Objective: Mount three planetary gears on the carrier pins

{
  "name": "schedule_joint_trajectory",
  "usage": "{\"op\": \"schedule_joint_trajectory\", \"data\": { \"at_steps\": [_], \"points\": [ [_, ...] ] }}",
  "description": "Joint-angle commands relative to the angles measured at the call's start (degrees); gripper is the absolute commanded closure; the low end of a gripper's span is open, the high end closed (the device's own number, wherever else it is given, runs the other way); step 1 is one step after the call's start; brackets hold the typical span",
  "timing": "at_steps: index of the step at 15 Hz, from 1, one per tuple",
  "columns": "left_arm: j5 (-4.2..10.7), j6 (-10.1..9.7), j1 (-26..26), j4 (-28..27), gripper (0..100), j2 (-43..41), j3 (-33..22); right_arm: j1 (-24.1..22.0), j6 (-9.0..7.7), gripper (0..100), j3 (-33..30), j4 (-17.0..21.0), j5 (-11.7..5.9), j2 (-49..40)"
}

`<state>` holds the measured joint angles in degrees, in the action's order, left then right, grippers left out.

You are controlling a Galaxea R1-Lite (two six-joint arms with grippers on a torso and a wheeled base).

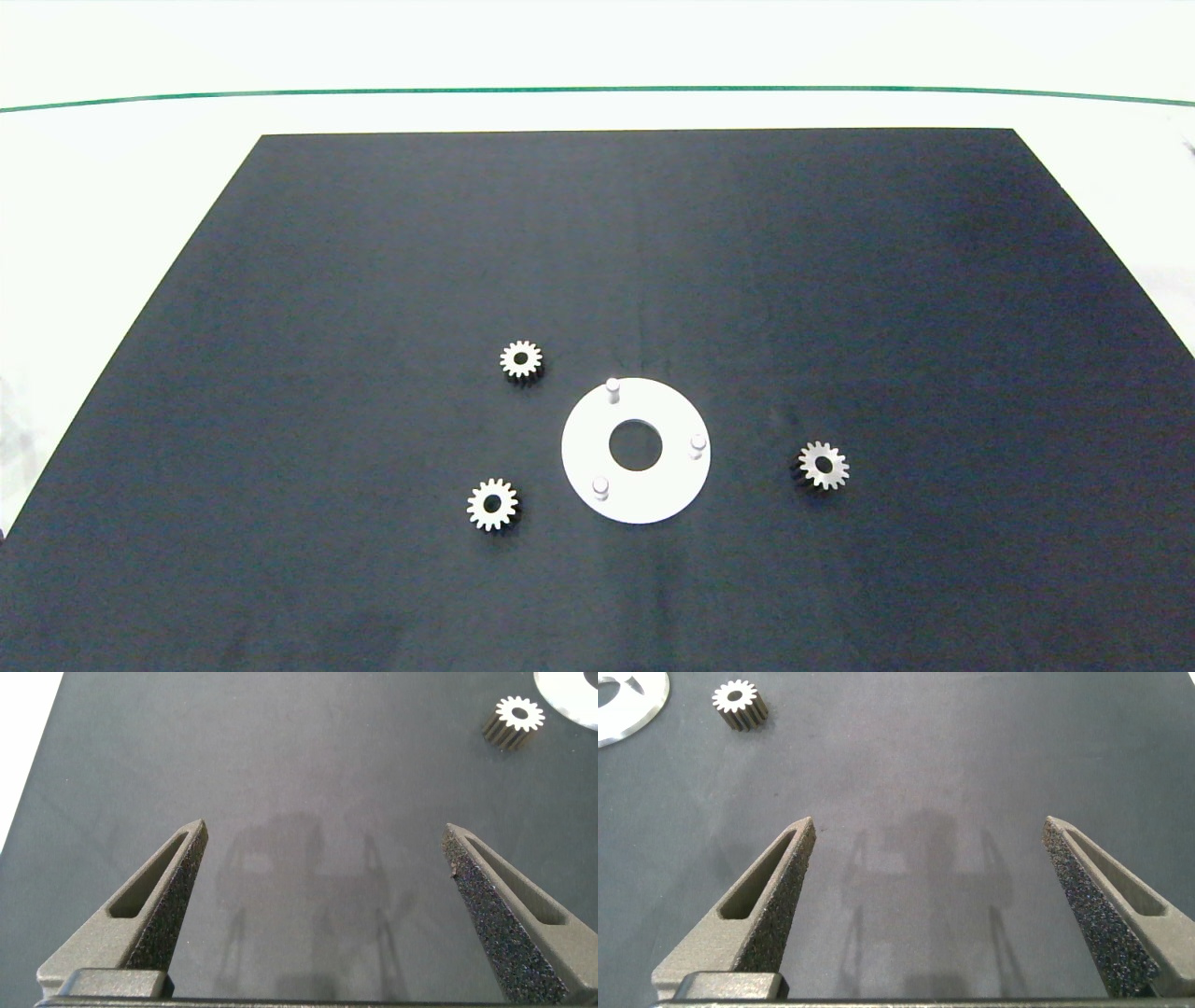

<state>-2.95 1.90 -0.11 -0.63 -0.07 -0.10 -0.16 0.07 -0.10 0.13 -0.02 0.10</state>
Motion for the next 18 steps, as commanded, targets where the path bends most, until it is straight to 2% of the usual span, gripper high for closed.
{"op": "schedule_joint_trajectory", "data": {
  "at_steps": [1, 11, 14, 15, 16, 18],
  "points": [
    [-0.21, 0.21, -0.07, 0.02, 0, 0.07, 0.01, 0.07, -0.07, 0, 0.01, 0.13, 0.11, -0.01],
    [-0.30, 0.65, -0.15, -0.51, 0, 0.34, -0.25, 0.33, 0.19, 0, -0.08, 0.22, 0.11, 0.78],
    [0.31, 2.49, 0.46, -0.68, 0, 1.48, -1.22, 0.25, 0.28, 0, -0.08, 0.22, 0.02, 2.45],
    [1.19, 2.49, 2.22, -6.57, 0, 4.56, -6.05, 0.07, 0.72, 0, -0.34, 0.39, -0.68, 3.68],
    [1.19, 2.49, 3.01, -13.60, 0, 4.73, -10.89, 0.25, 0.98, 0, -1.66, 1.71, -0.68, 3.77],
    [1.19, 3.20, 2.75, -26.70, 0, 6.23, -21.08, 0.33, 0.98, 0, -6.58, 7.60, -0.50, 4.47]
  ]
}}
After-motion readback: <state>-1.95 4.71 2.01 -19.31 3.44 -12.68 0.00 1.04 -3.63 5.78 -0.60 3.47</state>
